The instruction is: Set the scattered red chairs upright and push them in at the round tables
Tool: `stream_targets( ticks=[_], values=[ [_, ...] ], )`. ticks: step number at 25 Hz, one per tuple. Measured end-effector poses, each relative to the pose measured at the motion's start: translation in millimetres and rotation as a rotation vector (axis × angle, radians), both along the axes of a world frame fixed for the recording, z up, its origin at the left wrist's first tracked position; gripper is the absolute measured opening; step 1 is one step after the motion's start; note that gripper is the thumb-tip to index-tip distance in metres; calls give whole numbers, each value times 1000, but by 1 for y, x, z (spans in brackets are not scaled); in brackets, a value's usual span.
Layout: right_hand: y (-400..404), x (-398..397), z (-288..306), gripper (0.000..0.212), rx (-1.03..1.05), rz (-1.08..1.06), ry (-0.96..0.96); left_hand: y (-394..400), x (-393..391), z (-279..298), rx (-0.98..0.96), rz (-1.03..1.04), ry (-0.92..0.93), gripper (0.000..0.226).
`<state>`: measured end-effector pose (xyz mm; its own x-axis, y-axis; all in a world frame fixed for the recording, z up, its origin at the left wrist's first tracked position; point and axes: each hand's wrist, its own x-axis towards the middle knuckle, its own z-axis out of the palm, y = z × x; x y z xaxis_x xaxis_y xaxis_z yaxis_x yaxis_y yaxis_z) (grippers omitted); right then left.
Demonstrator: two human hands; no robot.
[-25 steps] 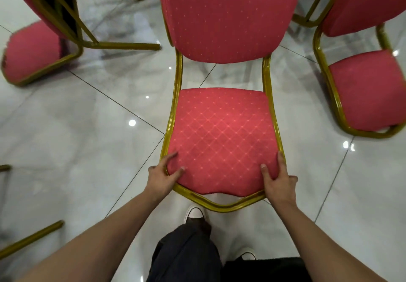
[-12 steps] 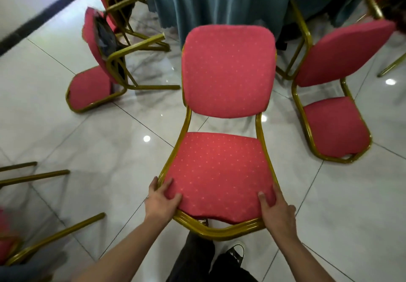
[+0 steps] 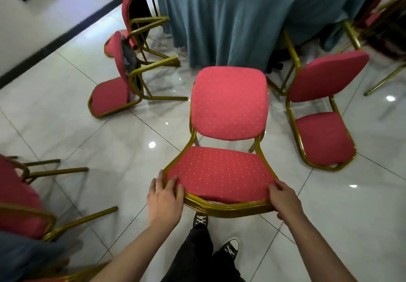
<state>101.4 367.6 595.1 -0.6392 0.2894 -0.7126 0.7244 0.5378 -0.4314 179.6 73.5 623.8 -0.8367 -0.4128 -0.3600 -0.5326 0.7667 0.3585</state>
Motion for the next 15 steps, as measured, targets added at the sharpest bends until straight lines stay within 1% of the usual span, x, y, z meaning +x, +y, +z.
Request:
stream_targets(
  ticks=[1,3,4,6,8,10,11,12,14,15],
  values=[
    [3,-4,9,51,-27,-23,10,6,2,7,-48,-136,44,55],
    [9,-11,26,49,-73,-48,38,14,-2,18,-30,-336,113,71],
    [11,-14,35,48,-97,-61,71,15,-7,20,-16,-377,137,76],
    [9,-12,51,48,-137,-75,154,14,-18,20,-23,-398,169,78],
    [4,-11,68,58,-166,-71,249,13,-34,24,-73,-411,161,79],
    [-3,-13,80,68,-199,-66,302,12,-53,28,-112,-419,135,82],
    [-7,-15,85,71,-172,-12,327,12,-65,31,-121,-415,135,83],
    [-10,-18,87,72,-81,89,360,11,-79,34,-124,-407,147,83],
    [-14,-34,87,77,203,350,486,10,-112,40,-106,-385,188,81],
    [-16,-46,86,80,297,450,560,8,-130,43,-101,-382,203,82]
  ],
)
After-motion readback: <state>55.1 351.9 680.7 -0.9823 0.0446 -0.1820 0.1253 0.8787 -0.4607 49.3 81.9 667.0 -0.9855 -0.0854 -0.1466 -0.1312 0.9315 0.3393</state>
